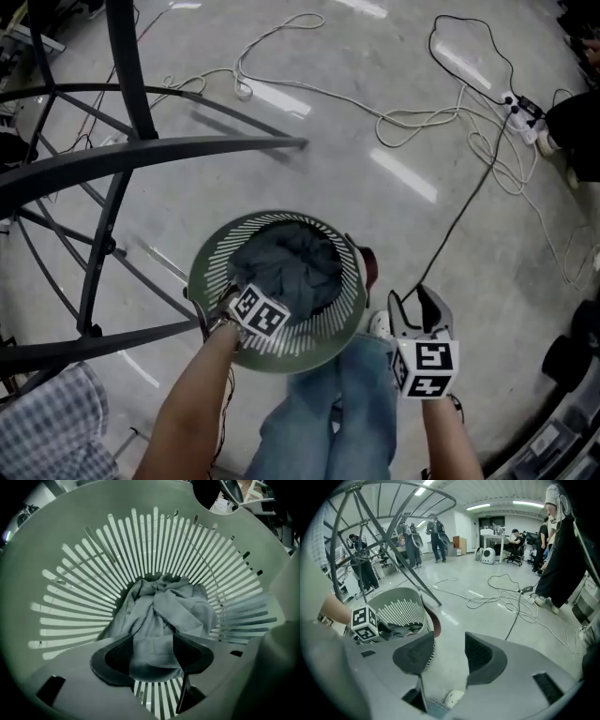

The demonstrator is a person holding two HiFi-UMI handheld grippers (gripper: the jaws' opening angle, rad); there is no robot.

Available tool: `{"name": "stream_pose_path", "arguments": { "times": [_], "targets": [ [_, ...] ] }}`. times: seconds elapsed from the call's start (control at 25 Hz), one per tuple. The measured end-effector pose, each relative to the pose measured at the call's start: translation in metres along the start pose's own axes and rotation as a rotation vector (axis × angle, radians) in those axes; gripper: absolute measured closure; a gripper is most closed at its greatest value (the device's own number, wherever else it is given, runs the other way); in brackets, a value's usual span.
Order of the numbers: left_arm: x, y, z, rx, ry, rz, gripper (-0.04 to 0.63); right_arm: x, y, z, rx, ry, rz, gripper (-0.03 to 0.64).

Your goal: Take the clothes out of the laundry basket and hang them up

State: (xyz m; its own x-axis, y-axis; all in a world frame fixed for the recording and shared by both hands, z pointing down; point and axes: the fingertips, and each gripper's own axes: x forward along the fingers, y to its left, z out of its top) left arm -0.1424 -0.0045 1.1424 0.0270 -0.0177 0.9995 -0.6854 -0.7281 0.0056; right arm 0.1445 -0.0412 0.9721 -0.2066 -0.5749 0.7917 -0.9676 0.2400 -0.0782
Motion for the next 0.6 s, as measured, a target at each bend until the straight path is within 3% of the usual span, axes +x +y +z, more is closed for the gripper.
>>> {"name": "stream_pose_path", "arguments": {
  "times": [0.24, 0.32, 0.4, 0.6],
  "targets": [
    [0.037, -0.005, -0.015, -0.05, 0.033, -0.042, 0.37, 0.018, 0.001, 0.007, 0.071, -0.032, 0.008, 0.428],
    [0.04, -0.002, -0.017, -0.088, 0.04, -0.023, 0.422, 0.023, 0.003, 0.009, 0.089, -0.026, 0.016, 0.439],
    [0.036, 0.001, -0.018, -0.126, 0.041, 0.002, 0.52, 0.023, 0.005, 0.013, 0.092, -0.023, 0.027, 0.445],
    [0.003, -0.001, -0.013, -0.163, -0.007, 0.007, 0.546, 0.005, 0.017, 0.03, 0.075, -0.022, 0.067, 0.457]
  ]
}}
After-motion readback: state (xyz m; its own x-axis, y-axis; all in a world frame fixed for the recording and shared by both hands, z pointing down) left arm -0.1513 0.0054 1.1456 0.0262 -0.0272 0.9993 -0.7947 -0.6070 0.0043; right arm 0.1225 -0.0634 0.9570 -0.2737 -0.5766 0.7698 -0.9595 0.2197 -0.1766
